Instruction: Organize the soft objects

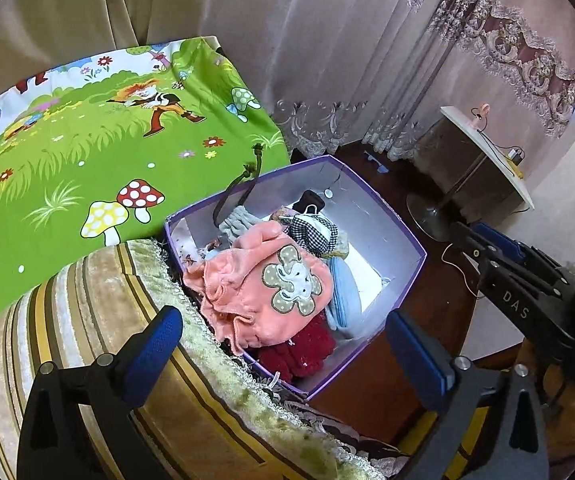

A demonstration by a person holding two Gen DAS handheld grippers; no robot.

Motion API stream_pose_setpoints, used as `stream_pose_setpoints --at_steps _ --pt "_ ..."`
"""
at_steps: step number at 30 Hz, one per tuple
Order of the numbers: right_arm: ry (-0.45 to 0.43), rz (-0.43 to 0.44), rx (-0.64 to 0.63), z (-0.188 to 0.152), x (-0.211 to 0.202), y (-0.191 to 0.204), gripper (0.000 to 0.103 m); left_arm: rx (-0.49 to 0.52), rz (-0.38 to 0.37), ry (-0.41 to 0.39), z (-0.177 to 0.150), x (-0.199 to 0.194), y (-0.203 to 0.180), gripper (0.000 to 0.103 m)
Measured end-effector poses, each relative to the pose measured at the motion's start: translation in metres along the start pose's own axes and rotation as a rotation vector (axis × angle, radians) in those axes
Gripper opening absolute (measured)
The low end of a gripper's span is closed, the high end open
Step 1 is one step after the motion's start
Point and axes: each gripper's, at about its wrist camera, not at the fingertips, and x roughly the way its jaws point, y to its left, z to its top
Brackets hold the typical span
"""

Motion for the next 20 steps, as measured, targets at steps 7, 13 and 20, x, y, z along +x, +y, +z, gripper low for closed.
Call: stream_pose_setpoints --at_steps 7,13,20 --pt "0.002 0.002 -0.001 0.0005 0.0008 0.0000 0.043 0.008 -0.002 -0.003 0.0001 -0.0008 -0.0016 0.103" --pt "0.005 0.007 -0.003 -0.0005 0.0023 0.0007 0.043 0.012 -0.008 -0.001 -0.0005 -0.0004 -0.0017 0.103" --pt "0.006 0.004 0.001 -0.0006 0.0035 -0.0005 0.043 0.026 -0.009 -0.022 -0.0023 -0.0028 -0.0037 0.103"
